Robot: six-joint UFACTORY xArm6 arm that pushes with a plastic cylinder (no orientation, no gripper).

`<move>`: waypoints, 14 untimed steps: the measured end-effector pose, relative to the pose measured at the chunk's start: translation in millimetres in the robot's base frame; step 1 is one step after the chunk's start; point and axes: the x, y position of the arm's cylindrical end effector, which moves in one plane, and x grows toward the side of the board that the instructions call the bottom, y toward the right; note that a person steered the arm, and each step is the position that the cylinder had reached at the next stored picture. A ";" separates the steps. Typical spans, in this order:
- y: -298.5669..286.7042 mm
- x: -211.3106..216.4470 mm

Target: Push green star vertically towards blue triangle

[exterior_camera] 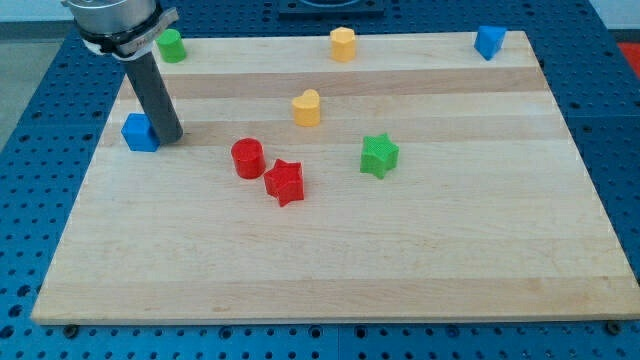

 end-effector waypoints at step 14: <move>281.1 41.5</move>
